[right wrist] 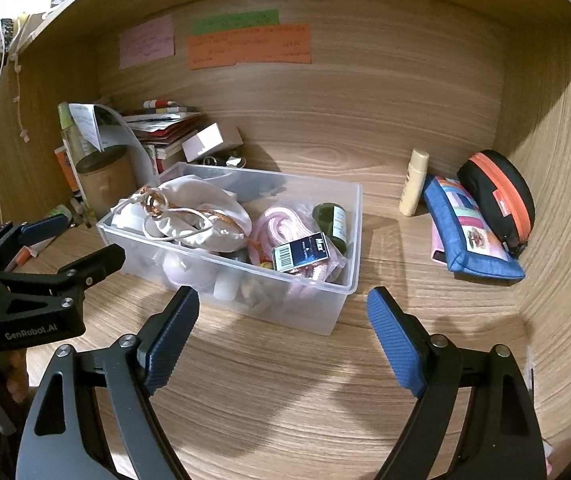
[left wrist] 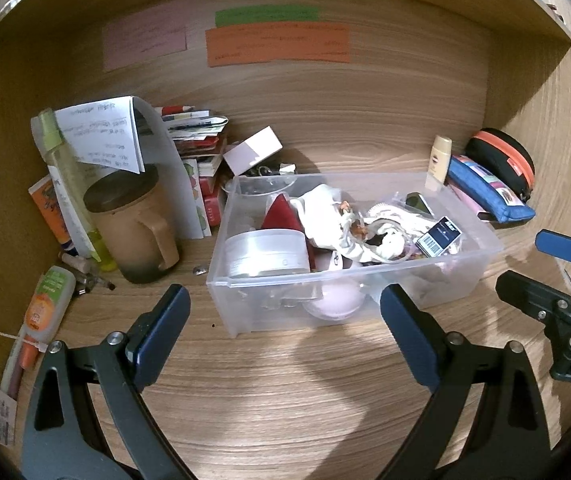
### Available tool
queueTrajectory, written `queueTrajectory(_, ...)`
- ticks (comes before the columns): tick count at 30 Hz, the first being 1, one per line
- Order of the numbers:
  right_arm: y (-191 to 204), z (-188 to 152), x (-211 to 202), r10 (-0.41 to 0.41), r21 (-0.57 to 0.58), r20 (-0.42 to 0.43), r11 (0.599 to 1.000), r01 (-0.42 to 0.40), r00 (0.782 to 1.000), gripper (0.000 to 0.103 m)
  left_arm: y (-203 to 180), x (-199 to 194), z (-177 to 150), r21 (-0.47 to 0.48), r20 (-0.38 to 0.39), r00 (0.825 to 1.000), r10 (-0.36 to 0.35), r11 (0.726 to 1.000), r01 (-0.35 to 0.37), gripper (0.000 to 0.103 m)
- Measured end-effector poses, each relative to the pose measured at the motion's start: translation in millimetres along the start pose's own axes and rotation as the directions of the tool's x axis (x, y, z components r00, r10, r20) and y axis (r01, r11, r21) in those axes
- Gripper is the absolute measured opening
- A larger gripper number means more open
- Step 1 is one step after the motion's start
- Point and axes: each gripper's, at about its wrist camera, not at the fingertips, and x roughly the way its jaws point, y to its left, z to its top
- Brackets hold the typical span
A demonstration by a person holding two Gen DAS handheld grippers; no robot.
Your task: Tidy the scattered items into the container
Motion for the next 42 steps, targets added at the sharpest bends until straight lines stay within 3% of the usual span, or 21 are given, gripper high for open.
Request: queueTrajectory(42,-1.1,0.1,1.2,-0.002,0.006,-0.009,1.0,0.002,1.0,0.084,-2.3,-3.9,-1.3,-0.018,-0.011,0.997,-0.078,0.997,0.078,0.101)
